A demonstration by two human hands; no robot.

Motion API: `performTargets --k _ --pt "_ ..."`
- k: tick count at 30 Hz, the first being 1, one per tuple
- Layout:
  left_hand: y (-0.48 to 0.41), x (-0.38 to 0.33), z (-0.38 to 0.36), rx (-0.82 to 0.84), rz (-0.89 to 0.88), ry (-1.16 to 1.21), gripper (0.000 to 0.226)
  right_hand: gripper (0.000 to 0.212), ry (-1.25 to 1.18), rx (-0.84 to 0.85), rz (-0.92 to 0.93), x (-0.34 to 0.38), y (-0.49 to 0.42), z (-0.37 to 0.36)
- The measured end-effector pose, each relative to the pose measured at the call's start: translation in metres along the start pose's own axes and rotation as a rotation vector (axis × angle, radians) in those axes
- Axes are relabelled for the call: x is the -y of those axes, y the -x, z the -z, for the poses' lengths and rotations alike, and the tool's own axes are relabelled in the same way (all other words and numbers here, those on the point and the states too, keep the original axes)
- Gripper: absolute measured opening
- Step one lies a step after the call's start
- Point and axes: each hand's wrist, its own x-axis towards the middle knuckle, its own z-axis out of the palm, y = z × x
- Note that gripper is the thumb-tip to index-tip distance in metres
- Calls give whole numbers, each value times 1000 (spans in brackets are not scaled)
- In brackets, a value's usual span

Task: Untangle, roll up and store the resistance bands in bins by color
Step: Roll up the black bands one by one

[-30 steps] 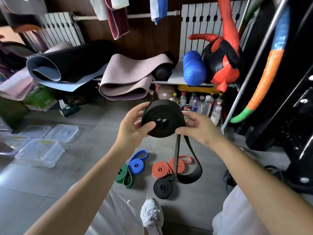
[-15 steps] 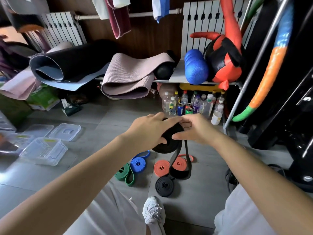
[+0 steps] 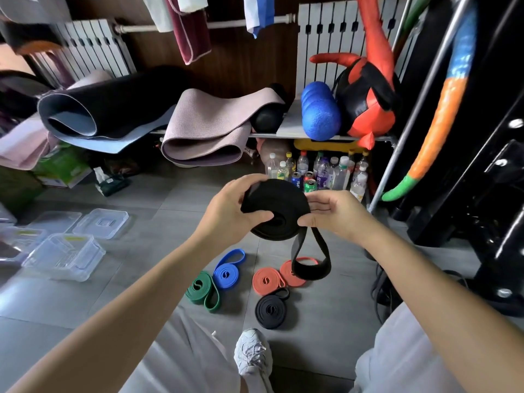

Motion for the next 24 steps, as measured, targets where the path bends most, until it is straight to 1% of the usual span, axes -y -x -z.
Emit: performTargets --k 4,6,7,8,10,11,12,14,16,17,18,20,22,24 --pt "10 3 -14 -92 124 359 59 52 -127 -43 41 3 2 -5" --pt "17 5 -22 -84 206 449 55 54 -166 -39 45 4 4 -5" --pt "19 6 -25 -51 219 415 53 53 -154 -27 38 4 5 -3" --pt "19 7 -24 -2 208 303 51 52 -122 -8 31 3 5 -2" --pt "17 7 -17 116 116 -108 56 49 -9 33 19 2 6 -2" --pt "15 5 -14 163 38 -317 65 48 56 45 12 1 6 -3" --pt "14 1 -11 205 -50 -452 74 47 120 55 1 1 5 -5" --pt "12 -7 -12 308 -188 -598 79 46 204 73 -24 1 5 -10" --pt "10 -8 -15 400 -262 -743 75 45 194 76 -30 0 6 -15" --pt "9 -6 -15 417 -262 -765 71 44 186 67 -31 0 7 -17" --pt "8 -3 -14 417 -239 -730 68 45 181 53 -32 0 7 -18" --pt "7 1 -12 383 -185 -573 65 47 158 32 -32 -1 7 -17" --pt "9 6 -11 297 -140 -446 63 48 141 -5 -35 -3 8 -12" --pt "10 12 -8 182 -92 -330 61 45 175 -65 -20 -8 12 -5"
